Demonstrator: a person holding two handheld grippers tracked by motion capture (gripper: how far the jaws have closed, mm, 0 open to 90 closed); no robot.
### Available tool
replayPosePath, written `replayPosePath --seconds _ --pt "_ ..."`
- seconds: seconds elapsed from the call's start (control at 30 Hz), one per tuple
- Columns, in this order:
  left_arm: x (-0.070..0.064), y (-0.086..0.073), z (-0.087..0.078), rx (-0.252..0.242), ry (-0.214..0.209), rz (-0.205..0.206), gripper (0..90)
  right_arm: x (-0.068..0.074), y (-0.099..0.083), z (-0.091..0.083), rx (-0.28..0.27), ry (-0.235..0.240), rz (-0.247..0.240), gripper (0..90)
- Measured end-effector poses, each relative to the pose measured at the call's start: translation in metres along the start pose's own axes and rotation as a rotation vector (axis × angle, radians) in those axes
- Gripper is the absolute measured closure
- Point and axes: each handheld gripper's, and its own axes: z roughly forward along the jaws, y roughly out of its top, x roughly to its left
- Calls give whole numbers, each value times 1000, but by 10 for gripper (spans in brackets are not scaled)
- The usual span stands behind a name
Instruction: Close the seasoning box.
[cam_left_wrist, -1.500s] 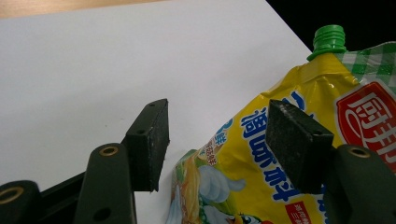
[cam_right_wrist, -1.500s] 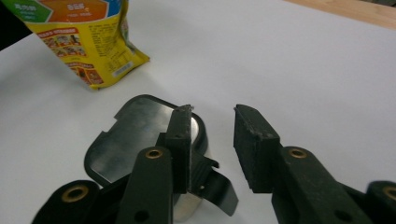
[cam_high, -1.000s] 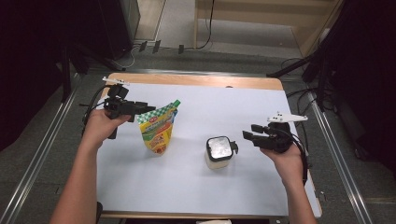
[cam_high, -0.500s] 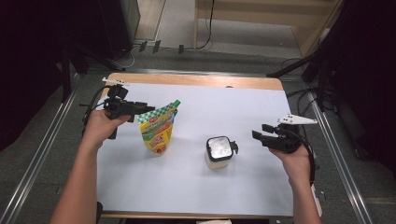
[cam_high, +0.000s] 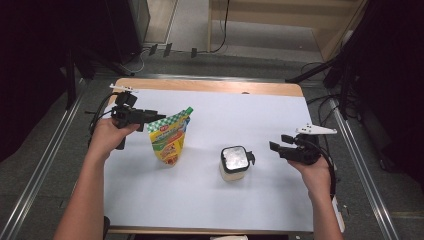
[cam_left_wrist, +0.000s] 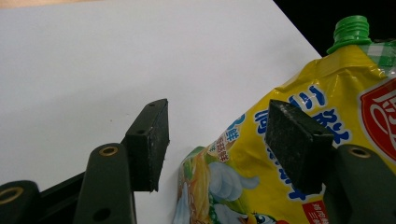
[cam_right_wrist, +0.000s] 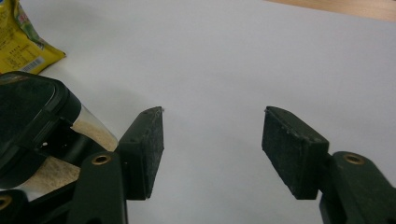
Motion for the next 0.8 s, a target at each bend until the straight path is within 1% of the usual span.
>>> replayPosePath --seconds 0.13,0.4,0.57,0.8 --pt "0 0 0 1 0 -2 404 1 -1 3 10 -4 -10 380" --pt "0 0 -1 -5 -6 -8 395 3 -1 5 22 -5 -14 373" --pt "0 0 0 -1 -5 -5 394 4 -1 6 21 -3 -20 371" --pt "0 0 0 3 -5 -13 392 4 -2 7 21 -6 -22 363"
